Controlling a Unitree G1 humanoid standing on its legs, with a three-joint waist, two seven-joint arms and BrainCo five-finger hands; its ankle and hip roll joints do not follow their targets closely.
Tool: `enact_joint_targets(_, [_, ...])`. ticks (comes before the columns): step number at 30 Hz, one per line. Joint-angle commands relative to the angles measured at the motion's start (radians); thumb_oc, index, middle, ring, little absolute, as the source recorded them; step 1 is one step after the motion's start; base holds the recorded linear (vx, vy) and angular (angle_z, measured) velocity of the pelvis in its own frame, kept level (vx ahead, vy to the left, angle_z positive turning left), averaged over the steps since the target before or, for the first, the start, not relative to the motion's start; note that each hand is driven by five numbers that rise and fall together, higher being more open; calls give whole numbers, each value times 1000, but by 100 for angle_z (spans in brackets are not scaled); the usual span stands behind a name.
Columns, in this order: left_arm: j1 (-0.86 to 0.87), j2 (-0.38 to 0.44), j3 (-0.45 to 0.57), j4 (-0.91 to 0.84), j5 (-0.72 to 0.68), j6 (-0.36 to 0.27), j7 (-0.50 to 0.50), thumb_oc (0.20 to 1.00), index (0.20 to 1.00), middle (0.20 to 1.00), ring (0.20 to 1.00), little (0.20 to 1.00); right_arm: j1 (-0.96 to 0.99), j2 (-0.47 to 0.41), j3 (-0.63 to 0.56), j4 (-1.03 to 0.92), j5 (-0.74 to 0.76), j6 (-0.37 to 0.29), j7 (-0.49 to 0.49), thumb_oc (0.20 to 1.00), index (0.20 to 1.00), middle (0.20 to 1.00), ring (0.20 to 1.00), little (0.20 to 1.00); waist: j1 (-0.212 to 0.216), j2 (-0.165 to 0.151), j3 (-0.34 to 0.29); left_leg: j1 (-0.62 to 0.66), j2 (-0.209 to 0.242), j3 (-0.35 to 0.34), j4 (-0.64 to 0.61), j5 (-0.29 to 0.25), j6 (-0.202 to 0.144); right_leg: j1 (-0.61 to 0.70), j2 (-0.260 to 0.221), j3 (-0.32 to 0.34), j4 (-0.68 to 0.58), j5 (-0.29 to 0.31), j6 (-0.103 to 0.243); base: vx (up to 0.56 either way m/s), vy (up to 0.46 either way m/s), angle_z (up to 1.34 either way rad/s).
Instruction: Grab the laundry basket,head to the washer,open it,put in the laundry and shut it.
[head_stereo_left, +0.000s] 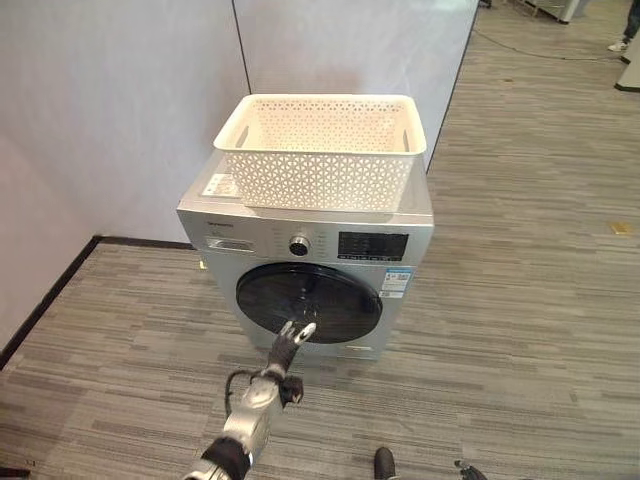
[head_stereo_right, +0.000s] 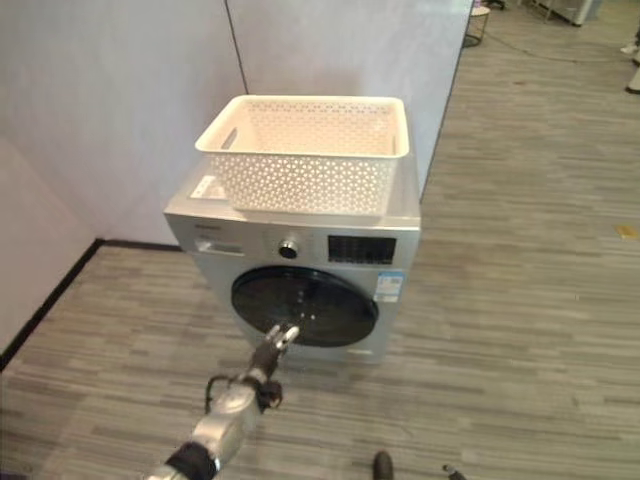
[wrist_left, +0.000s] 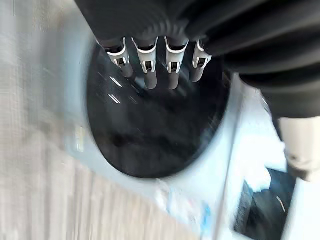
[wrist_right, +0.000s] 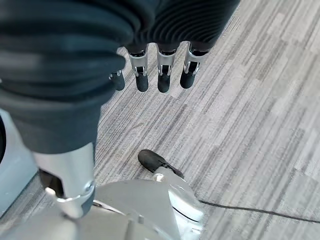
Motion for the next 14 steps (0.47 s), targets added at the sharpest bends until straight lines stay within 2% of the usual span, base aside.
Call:
enact_joint_targets(1, [27, 109, 63, 28, 9, -57, -103, 1000, 1000, 1000, 1000, 1000, -52, 21, -31, 43, 11, -44, 2, 1000, 1000, 1000, 1000, 1000, 33, -68, 23, -18, -19, -61, 4, 18, 21, 87, -92, -25, 10, -148, 73, 4, -15, 9])
enact_joint_targets(3, [86, 126, 136, 65, -34, -49, -151, 1000, 1000, 1000, 1000, 1000, -44, 20, -39, 33, 9, -56, 11, 1000, 1000, 1000, 1000, 1000, 50, -68, 21, -12, -16, -68, 4, 19, 19, 102, -90, -34, 10, -152, 71, 1, -14, 21])
enact_joint_targets(5, [125, 129, 180, 113, -21, -74, -161, 1000, 1000, 1000, 1000, 1000, -38, 19, -53, 38, 14, -65, 21, 1000, 1000, 1000, 1000, 1000, 62, -69, 18, -6, -17, -73, 4, 17, 19, 113, -90, -39, 10, -155, 70, -13, -1, 28])
enact_joint_targets(7, [139, 130, 223, 193, 2, -77, -142, 1000, 1000, 1000, 1000, 1000, -38, 18, -68, 45, 27, -72, 20, 1000, 1000, 1000, 1000, 1000, 77, -71, 19, 1, -16, -77, 4, 18, 19, 122, -90, -44, 10, -154, 67, -29, -3, 13])
enact_joint_targets(11, [140, 127, 271, 408, 132, -87, -82, 1000, 1000, 1000, 1000, 1000, -36, 30, -77, 77, 34, -75, 13, 1000, 1000, 1000, 1000, 1000, 96, -78, 23, 13, -17, -85, 4, 21, 20, 143, -93, -59, 10, -159, 65, -30, -13, 8])
enact_joint_targets(14, [125, 122, 303, 565, 205, -67, -52, 1000, 1000, 1000, 1000, 1000, -33, 48, -81, 115, 32, -70, 7, 1000, 1000, 1000, 1000, 1000, 100, -82, 20, 22, -17, -93, 4, 18, 17, 165, -95, -75, 10, -164, 63, 0, 0, 0])
